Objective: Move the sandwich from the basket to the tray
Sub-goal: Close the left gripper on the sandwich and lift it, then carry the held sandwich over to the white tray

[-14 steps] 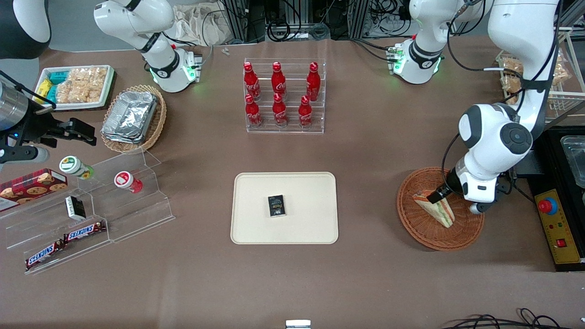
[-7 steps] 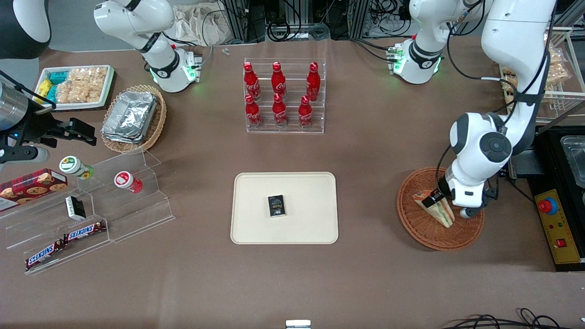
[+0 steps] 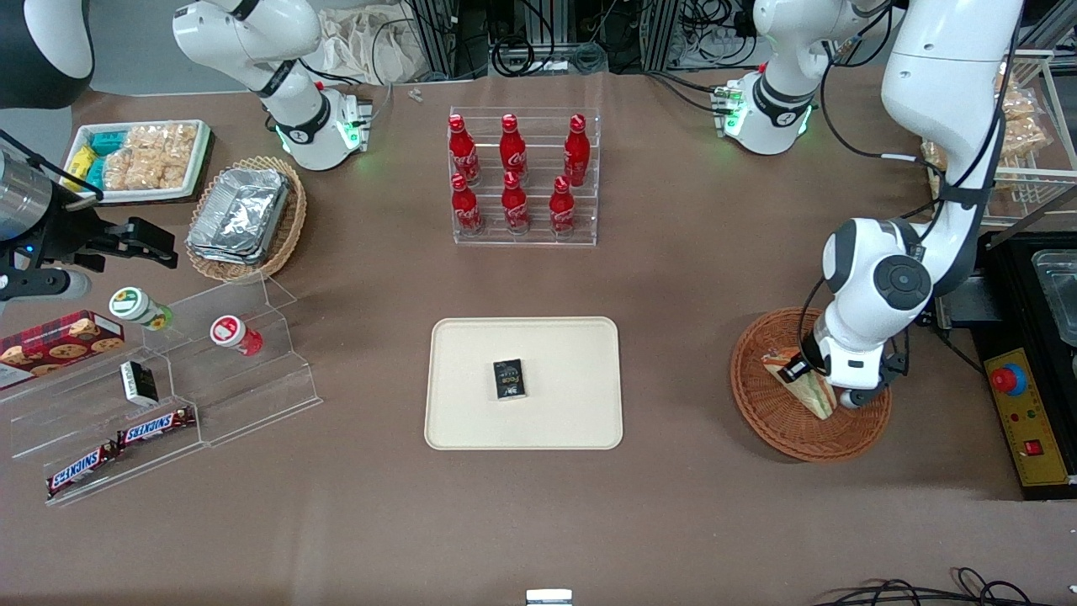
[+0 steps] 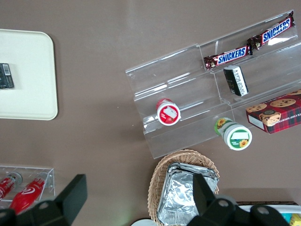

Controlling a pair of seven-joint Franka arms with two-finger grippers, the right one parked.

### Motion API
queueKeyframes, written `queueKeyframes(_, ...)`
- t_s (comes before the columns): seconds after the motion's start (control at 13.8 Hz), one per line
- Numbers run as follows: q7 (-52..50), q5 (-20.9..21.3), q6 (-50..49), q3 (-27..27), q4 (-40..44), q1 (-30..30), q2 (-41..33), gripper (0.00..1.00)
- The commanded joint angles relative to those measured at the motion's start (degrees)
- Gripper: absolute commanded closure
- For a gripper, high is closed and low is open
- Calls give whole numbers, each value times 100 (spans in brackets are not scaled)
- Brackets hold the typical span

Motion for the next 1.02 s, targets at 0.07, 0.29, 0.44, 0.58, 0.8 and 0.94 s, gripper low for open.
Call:
queueKeyframes(0.07, -165, 167, 137, 18, 129, -7, 148, 100)
queueKeyframes(0.29, -138, 220, -116, 10, 111, 19, -281, 100)
queueKeyframes(0.44, -86, 203, -826, -43, 277, -25, -615, 100)
queueKeyframes(0.58, -68, 185, -1573, -419, 663, -34, -713, 100)
queueKeyframes(0.8, 82, 115, -2183, -1139, 1183, -34, -608, 100)
queueKeyframes(0.94, 11, 106, -2166, -1570, 1236, -42, -573, 100)
